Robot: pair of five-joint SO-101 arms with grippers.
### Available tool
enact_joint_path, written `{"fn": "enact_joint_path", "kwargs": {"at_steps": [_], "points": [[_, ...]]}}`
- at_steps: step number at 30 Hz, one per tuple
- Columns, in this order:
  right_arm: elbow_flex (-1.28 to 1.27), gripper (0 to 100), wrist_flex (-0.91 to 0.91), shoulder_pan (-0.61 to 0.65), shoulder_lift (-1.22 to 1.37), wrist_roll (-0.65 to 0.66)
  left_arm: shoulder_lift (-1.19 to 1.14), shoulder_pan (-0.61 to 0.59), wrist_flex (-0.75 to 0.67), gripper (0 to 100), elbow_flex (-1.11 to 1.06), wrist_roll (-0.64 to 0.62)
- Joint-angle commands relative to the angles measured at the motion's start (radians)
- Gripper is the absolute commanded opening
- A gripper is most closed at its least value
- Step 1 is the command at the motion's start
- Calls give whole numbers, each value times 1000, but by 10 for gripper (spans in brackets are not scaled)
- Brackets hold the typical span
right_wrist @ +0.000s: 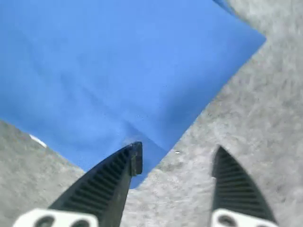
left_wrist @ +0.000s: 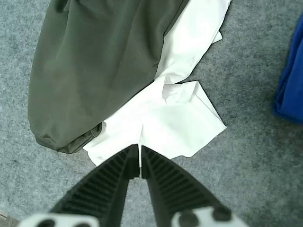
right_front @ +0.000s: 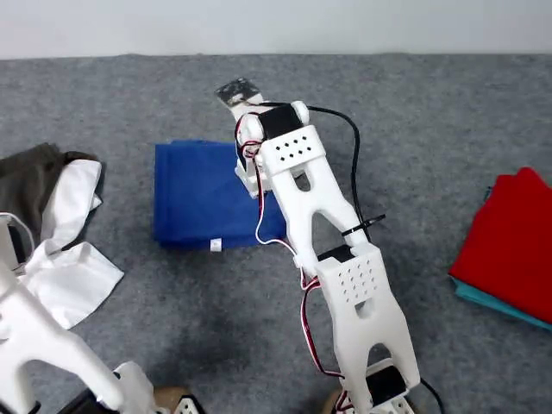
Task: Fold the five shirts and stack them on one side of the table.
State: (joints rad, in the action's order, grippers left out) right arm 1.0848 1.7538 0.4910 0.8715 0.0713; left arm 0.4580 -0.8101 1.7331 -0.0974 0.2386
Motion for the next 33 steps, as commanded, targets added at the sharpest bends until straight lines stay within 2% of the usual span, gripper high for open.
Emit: {"fn": "enact_joint_path", "kwargs": {"at_steps": [1,10,19,21,23,26,33], "points": [[17,299,42,10,-38,-123,28,8,-17,15,5,-8],[17,302,41,111,79,-285,32,8,-44,15,-27,-8],[18,296,39,94,272,-381,34,8,-66,15,-85,-8],[20,245,39,94,300,-371,34,8,-68,15,-84,-8],[21,143,39,93,298,-358,34,8,-68,15,-84,-8],[21,1,41,94,277,-244,34,8,-68,15,-84,-8],[15,10,45,51,225,-91,34,8,-68,15,-82,-5]]}}
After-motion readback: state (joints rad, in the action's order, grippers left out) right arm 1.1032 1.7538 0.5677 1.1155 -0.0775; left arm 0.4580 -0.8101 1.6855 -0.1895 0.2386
